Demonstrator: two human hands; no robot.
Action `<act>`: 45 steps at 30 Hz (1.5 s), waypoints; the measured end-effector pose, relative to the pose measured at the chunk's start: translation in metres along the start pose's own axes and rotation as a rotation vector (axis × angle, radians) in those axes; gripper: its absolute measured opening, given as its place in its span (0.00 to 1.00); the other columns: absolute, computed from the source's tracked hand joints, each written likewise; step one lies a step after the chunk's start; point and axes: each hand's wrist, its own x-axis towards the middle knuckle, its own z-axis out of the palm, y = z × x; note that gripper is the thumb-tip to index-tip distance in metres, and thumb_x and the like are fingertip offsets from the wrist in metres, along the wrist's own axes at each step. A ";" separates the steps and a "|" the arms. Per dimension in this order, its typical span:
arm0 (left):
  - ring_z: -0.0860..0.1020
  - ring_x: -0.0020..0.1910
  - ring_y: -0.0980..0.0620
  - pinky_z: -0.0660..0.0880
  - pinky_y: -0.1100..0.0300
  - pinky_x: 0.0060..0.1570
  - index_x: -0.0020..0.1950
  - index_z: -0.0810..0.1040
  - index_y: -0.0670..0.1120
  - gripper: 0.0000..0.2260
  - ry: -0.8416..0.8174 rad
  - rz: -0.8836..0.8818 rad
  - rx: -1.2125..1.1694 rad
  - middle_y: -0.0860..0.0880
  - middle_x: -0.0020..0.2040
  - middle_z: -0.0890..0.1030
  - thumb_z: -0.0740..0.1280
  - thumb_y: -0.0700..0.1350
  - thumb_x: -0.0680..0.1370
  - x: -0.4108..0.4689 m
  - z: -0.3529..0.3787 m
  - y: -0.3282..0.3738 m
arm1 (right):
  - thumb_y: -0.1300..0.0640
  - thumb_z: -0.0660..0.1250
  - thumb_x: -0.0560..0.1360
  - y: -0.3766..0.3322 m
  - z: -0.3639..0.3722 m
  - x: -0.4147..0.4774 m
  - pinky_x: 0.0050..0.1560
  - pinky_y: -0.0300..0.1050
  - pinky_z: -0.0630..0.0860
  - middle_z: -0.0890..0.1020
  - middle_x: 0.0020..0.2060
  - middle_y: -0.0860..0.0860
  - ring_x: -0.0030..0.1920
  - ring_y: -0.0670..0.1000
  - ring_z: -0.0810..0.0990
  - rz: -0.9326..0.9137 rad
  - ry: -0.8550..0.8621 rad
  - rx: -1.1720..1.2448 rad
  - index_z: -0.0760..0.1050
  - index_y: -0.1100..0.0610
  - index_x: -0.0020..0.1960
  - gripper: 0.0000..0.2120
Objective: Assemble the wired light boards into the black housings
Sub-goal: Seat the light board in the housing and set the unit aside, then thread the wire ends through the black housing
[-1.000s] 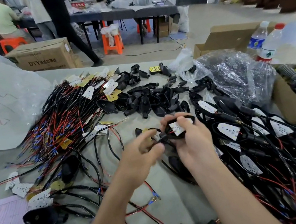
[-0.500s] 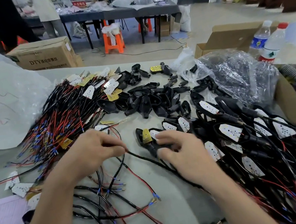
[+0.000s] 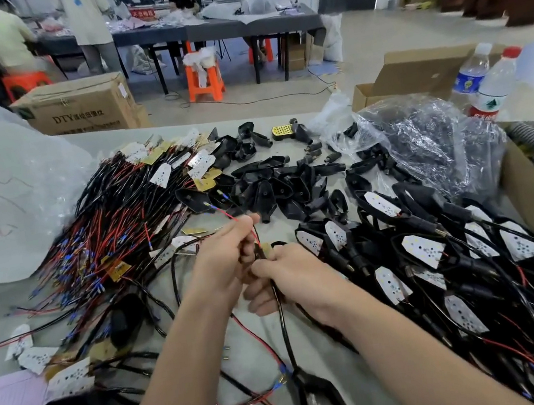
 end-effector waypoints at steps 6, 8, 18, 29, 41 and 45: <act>0.76 0.29 0.58 0.67 0.64 0.30 0.42 0.85 0.46 0.10 0.055 0.060 0.366 0.50 0.37 0.86 0.67 0.42 0.81 0.016 -0.008 -0.012 | 0.60 0.60 0.80 -0.071 -0.100 0.074 0.22 0.35 0.68 0.83 0.34 0.52 0.28 0.47 0.76 -0.191 0.420 -0.958 0.82 0.60 0.44 0.13; 0.76 0.29 0.59 0.70 0.63 0.33 0.45 0.86 0.46 0.07 0.118 0.124 0.431 0.49 0.34 0.86 0.69 0.40 0.79 0.021 -0.008 -0.017 | 0.66 0.58 0.78 -0.095 -0.130 0.110 0.27 0.39 0.69 0.80 0.37 0.53 0.31 0.49 0.75 -0.088 0.398 -1.301 0.78 0.63 0.40 0.12; 0.78 0.29 0.63 0.69 0.62 0.34 0.45 0.78 0.52 0.05 0.270 0.224 0.567 0.54 0.32 0.85 0.72 0.43 0.75 0.028 -0.013 -0.038 | 0.67 0.55 0.82 -0.067 -0.182 0.209 0.57 0.51 0.74 0.76 0.59 0.63 0.55 0.60 0.76 0.222 0.180 -1.610 0.75 0.64 0.52 0.10; 0.79 0.33 0.64 0.71 0.73 0.33 0.37 0.84 0.60 0.08 0.321 0.251 0.650 0.61 0.34 0.82 0.78 0.47 0.71 0.015 -0.017 -0.027 | 0.53 0.67 0.79 -0.086 -0.149 0.199 0.32 0.40 0.67 0.73 0.31 0.49 0.32 0.49 0.70 0.119 0.123 -1.740 0.73 0.55 0.33 0.16; 0.65 0.75 0.45 0.63 0.48 0.73 0.43 0.89 0.56 0.03 0.452 0.602 1.199 0.51 0.74 0.74 0.78 0.47 0.75 -0.028 -0.020 -0.041 | 0.69 0.66 0.78 -0.075 -0.066 0.060 0.31 0.43 0.80 0.81 0.33 0.53 0.29 0.53 0.81 -0.258 0.194 -0.260 0.76 0.60 0.48 0.05; 0.72 0.53 0.56 0.63 0.65 0.52 0.43 0.89 0.54 0.03 0.416 0.642 1.004 0.59 0.45 0.82 0.79 0.46 0.73 -0.034 -0.025 -0.048 | 0.68 0.65 0.79 -0.024 -0.050 0.037 0.35 0.42 0.78 0.81 0.37 0.55 0.32 0.53 0.80 -0.294 0.368 0.020 0.76 0.57 0.50 0.07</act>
